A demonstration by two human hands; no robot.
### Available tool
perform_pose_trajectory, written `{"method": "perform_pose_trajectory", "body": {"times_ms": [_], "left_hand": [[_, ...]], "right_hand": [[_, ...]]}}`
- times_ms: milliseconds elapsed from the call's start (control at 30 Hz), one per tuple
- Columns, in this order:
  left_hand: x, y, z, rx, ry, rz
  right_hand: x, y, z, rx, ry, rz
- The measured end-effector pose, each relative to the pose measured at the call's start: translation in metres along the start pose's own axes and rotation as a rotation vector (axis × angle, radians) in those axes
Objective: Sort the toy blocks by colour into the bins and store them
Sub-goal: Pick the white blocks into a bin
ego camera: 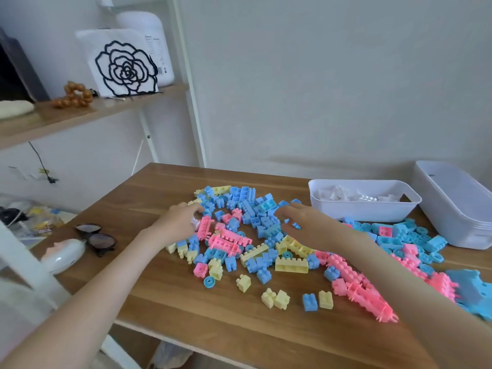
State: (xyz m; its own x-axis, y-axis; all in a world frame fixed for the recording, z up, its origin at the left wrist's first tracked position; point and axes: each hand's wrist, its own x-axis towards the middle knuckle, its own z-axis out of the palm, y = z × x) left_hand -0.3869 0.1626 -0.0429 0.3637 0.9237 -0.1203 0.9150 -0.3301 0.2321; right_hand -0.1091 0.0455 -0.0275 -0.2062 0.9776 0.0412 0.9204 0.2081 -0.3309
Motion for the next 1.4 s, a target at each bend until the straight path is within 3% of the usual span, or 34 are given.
{"method": "perform_pose_trajectory", "body": {"times_ms": [367, 733, 867, 1067, 1200, 1400], "left_hand": [[0.001, -0.026, -0.008, -0.054, -0.099, 0.052], [0.012, -0.019, -0.002, -0.016, -0.042, 0.071], [0.005, -0.016, -0.002, 0.071, 0.042, 0.087], [-0.004, 0.003, -0.012, 0.071, 0.319, 0.080], [-0.003, 0.048, -0.030, -0.027, 0.408, 0.224], [0.016, 0.165, -0.019, -0.071, 0.339, 0.570]], "right_hand": [[0.026, -0.025, 0.017, -0.015, -0.080, -0.004], [0.026, -0.019, 0.017, -0.030, -0.100, 0.036], [0.027, -0.017, 0.017, -0.037, -0.096, 0.026], [0.026, -0.014, 0.012, -0.024, -0.052, -0.010], [0.026, -0.011, 0.001, -0.013, 0.029, -0.041], [0.014, 0.010, -0.017, 0.126, 0.329, 0.036]]}}
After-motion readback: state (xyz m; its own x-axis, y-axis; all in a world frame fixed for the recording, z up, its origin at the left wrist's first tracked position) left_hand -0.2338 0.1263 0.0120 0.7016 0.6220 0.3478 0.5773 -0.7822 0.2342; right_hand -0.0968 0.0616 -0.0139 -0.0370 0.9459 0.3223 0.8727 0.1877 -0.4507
